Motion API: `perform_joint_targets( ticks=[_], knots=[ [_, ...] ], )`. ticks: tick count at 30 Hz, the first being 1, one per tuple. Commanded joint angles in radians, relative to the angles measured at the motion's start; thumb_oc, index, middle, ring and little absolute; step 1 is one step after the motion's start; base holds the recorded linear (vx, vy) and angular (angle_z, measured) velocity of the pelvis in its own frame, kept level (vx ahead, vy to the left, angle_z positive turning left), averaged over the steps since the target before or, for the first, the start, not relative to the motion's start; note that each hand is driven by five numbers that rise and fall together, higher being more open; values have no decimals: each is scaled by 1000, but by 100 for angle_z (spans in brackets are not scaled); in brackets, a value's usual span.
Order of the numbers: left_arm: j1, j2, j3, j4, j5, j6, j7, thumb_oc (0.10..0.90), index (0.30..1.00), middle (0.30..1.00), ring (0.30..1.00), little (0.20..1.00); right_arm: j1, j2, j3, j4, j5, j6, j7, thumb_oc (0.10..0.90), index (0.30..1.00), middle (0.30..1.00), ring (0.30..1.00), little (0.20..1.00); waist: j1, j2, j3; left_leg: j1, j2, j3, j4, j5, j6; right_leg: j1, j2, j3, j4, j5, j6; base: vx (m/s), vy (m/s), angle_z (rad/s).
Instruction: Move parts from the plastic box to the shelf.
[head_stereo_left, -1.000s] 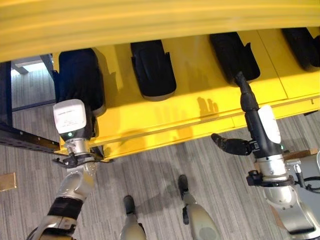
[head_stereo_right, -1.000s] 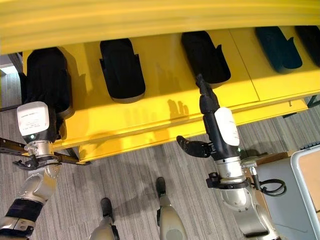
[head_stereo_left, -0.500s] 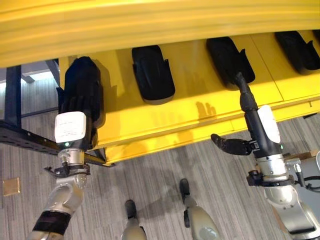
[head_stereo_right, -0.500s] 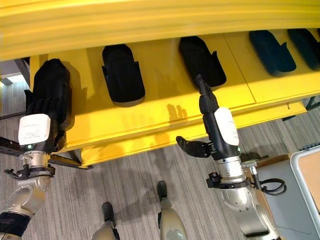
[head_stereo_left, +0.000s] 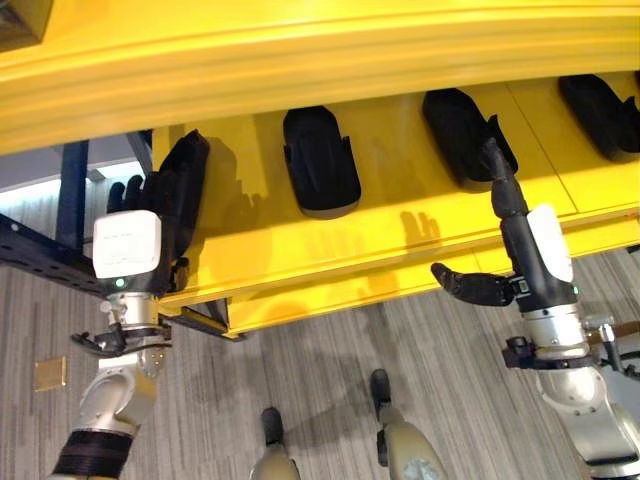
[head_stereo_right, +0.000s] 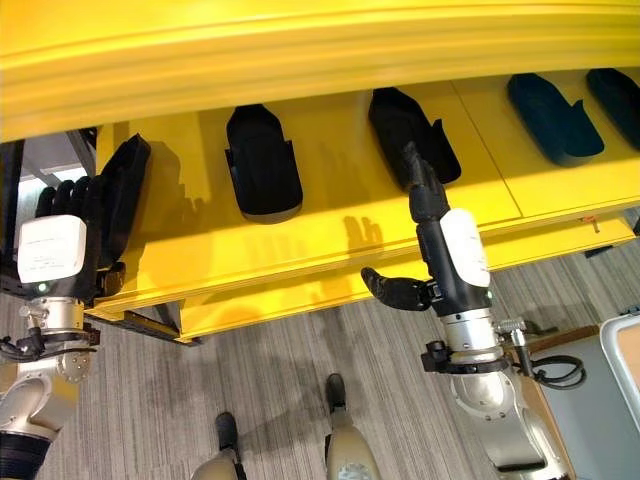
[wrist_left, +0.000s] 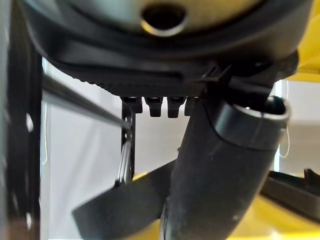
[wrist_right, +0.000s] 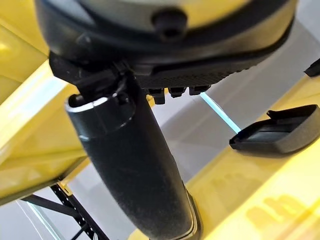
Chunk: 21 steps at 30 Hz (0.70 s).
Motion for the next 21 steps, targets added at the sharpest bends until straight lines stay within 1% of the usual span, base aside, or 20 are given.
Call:
perform_joint_targets(
  ticks=[1, 4, 11, 21],
  knots=[
    [-22, 107, 80, -40, 42, -22, 69, 900, 1000, 1000, 1000, 1000, -10, -2, -64, -91, 21, -46, -44, 900, 1000, 1000, 1000, 1000, -17, -17, -169, 26, 7, 19, 1, -21, 20, 58, -27, -23, 76, -159, 36, 0, 0, 0],
    [-21, 105, 79, -40, 41, -26, 67, 900, 1000, 1000, 1000, 1000, -4, 6, -65, -84, 21, -41, -46, 900, 1000, 1000, 1000, 1000, -18, -16, -187, 37, 9, 23, -3, -23, 20, 75, -24, -27, 60, -153, 39, 0, 0, 0],
    [1, 81, 100, -78, 28, -41, 64, 900, 1000, 1000, 1000, 1000, 11, 10, -78, -89, 11, -37, -43, 900, 1000, 1000, 1000, 1000, -15, -15, -209, 52, 9, 27, -6, -24, 20, 95, -21, -26, 41, -147, 40, 0, 0, 0],
    [97, 19, 141, -159, -28, -88, 63, 900, 1000, 1000, 1000, 1000, 33, 28, -101, -91, 6, -38, -50, 900, 1000, 1000, 1000, 1000, 0, -17, -231, 70, 13, 20, -6, -26, 20, 129, -19, -36, 33, -150, 37, 7, -1, 0]
  ],
)
